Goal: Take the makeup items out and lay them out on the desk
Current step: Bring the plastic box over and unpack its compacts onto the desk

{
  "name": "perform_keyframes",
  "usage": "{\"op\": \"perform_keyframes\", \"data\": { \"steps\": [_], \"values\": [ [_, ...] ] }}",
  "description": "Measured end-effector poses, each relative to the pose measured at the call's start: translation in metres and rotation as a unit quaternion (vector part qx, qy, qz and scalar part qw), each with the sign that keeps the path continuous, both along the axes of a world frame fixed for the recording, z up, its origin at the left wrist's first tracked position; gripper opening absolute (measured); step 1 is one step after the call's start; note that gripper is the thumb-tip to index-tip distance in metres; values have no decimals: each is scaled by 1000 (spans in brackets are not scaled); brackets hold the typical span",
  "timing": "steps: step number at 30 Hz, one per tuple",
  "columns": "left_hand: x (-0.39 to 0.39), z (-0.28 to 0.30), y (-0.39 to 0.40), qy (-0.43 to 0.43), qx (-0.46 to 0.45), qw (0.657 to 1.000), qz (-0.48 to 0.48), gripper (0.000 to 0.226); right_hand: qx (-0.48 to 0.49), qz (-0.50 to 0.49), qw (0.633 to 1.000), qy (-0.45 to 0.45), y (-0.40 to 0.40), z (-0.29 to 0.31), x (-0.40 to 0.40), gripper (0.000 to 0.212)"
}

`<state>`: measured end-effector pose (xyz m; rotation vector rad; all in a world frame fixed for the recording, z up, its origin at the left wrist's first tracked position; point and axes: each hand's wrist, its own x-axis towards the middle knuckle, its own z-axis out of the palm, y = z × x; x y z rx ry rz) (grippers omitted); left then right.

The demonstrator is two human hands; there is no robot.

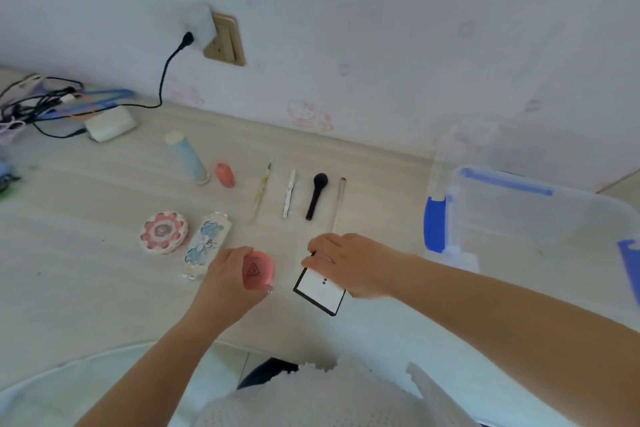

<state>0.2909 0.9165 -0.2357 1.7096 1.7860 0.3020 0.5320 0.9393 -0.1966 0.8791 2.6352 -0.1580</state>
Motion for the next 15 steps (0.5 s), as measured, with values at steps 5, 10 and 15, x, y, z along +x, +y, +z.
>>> {"op": "perform_keyframes", "data": {
  "steps": [5,10,15],
  "values": [
    [-5,-15,11,17,-30,998,-49,75,4,-25,1000,-9,13,-26,-13,71],
    [-2,-25,27,51,-34,993,-97,78,7,11,999,-42,22,-45,-15,59],
    [-2,-35,42,74,-13,989,-125,78,3,27,999,-18,34,-59,-22,53]
  ]
}}
